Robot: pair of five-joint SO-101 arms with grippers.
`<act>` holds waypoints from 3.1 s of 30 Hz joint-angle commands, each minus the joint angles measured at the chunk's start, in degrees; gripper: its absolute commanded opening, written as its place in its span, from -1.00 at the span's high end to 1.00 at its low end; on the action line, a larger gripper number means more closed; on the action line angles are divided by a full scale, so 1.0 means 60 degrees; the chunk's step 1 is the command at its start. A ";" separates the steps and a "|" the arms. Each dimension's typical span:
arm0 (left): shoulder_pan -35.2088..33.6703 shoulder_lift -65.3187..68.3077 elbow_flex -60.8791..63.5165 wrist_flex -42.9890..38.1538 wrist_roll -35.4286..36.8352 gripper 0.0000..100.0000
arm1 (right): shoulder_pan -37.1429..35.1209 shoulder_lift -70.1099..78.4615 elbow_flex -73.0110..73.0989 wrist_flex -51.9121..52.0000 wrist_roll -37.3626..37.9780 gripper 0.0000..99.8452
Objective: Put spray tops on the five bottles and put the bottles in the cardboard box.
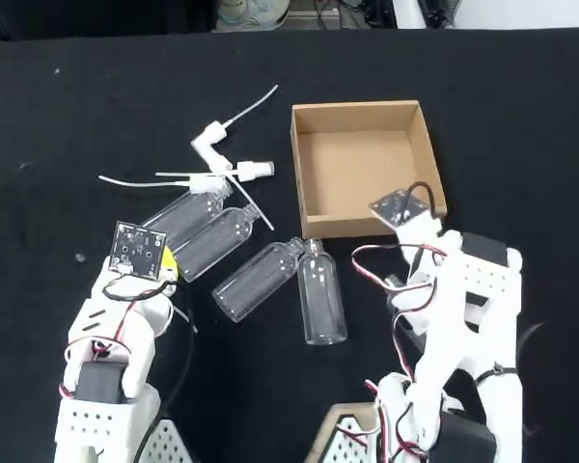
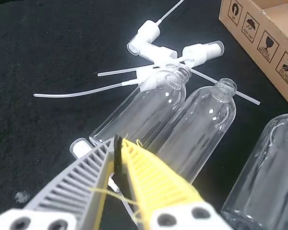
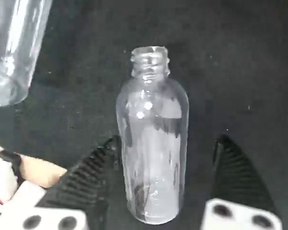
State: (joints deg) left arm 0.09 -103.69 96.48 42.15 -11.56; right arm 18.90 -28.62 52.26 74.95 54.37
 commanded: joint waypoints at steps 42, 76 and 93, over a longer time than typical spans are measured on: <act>0.0037 -0.0132 0.0154 0.0029 0.0015 0.94 | -0.5245 -0.0359 -0.5004 0.3282 -0.6125 0.97; -0.2879 -0.0132 -0.1048 0.1143 -0.0264 0.93 | -0.6271 -0.2542 -0.5092 0.3604 -0.6667 0.97; -0.4271 0.6462 -0.7700 0.3223 0.0938 0.70 | -0.6286 -0.2615 -0.4359 0.1363 -0.6740 0.97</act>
State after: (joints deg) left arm -29.45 -87.52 63.69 57.01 -6.73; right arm -17.85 -42.24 26.24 85.76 14.90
